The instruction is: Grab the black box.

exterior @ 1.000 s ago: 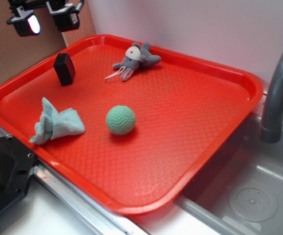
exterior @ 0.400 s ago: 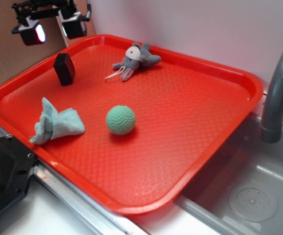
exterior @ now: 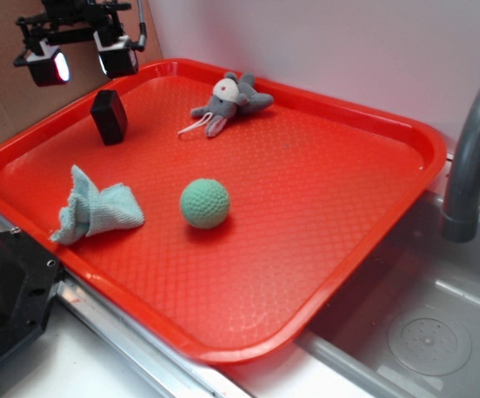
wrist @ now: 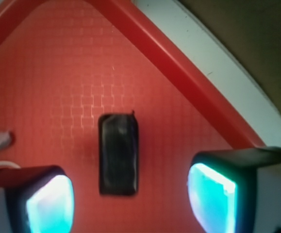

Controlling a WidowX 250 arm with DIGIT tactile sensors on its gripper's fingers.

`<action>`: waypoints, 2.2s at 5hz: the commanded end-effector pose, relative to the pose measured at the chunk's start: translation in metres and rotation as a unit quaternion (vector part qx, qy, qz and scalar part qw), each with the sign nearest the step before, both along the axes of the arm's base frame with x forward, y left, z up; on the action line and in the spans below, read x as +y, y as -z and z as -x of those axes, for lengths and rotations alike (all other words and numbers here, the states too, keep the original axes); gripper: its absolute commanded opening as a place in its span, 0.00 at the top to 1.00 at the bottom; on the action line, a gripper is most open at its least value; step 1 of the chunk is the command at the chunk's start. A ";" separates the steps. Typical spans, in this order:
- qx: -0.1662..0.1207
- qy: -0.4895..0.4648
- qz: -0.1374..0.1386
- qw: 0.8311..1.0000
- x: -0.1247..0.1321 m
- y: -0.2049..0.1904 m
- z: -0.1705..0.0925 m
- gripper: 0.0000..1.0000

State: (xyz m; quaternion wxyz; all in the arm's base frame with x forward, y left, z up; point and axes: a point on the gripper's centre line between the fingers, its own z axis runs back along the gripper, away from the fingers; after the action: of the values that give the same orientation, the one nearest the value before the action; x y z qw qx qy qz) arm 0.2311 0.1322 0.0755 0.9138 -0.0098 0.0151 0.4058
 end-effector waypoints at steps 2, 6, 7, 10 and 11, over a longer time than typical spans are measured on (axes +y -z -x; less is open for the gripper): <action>0.017 -0.025 0.009 1.000 0.011 0.017 -0.015 0.00; 0.043 -0.011 0.004 0.999 0.003 0.038 -0.018 0.00; 0.048 -0.011 0.006 0.999 0.002 0.042 -0.018 0.00; 0.057 -0.006 -0.001 0.998 -0.004 0.049 -0.020 1.00; 0.050 -0.002 -0.004 0.999 -0.003 0.043 -0.019 1.00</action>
State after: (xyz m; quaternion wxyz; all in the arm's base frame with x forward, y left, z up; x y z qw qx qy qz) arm 0.2492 0.1256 0.0171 0.9079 0.0115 0.0883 0.4097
